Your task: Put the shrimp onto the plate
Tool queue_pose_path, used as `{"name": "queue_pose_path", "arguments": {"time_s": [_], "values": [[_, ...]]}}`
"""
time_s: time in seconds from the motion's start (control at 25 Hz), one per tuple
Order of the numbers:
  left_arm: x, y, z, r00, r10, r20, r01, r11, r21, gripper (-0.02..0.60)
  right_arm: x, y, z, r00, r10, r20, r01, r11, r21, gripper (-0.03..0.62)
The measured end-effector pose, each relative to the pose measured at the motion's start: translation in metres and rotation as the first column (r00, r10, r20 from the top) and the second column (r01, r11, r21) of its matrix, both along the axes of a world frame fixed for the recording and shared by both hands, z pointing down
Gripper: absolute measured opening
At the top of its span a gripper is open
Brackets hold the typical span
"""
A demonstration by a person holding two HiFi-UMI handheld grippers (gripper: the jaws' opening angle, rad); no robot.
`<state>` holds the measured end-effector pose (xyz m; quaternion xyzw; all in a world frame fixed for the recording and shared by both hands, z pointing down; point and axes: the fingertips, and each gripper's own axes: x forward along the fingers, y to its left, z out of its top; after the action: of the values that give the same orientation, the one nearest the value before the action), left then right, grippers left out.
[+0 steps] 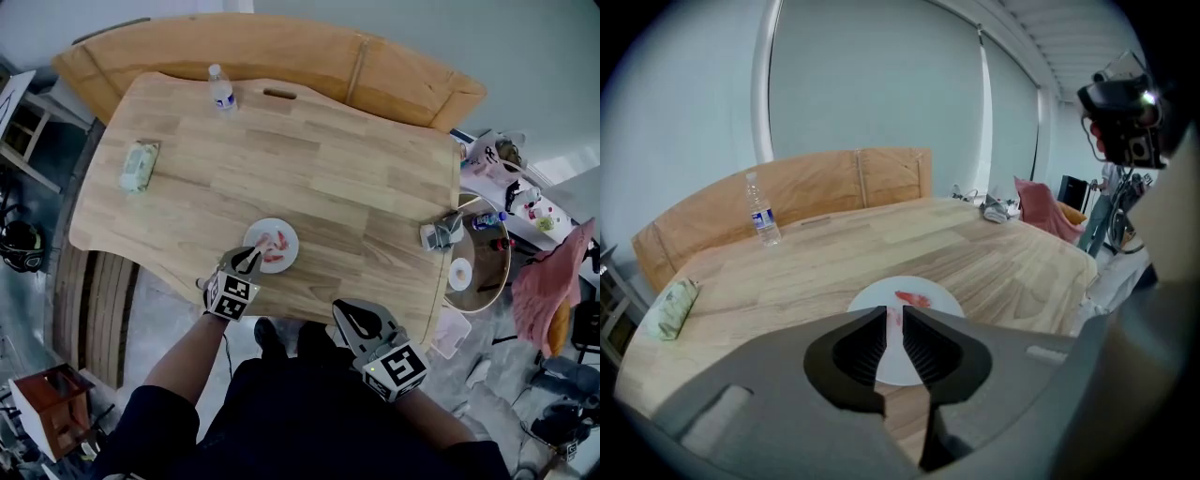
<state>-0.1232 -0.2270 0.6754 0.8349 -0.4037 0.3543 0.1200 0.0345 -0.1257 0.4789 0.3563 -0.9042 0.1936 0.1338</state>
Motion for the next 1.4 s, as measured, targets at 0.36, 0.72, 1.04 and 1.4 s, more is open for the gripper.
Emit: {"name": "queue_pose_path", "arguments": {"time_s": [0.36,0.72,1.04,1.4], "values": [[0.016,0.053,-0.094,0.992,0.012,-0.126,-0.007,0.999,0.041,0.054,-0.023,0.009,-0.019,1.000,-0.010,0.004,0.010,0.998,0.064,0.009],[0.030,0.096,-0.196,0.970,0.122,-0.210,-0.089,0.983,0.161,0.036,-0.056,0.020,-0.039,0.998,-0.069,-0.016,0.070,0.990,0.122,0.009],[0.041,0.119,-0.266,0.929,0.200,-0.311,-0.124,0.961,0.249,0.009,-0.073,0.026,-0.055,0.996,-0.080,-0.026,0.084,0.980,0.178,0.009],[0.037,0.127,-0.270,0.912,0.171,-0.373,-0.077,0.964,0.254,0.006,-0.090,0.035,-0.059,0.995,-0.094,-0.032,0.099,0.973,0.208,0.009]]}}
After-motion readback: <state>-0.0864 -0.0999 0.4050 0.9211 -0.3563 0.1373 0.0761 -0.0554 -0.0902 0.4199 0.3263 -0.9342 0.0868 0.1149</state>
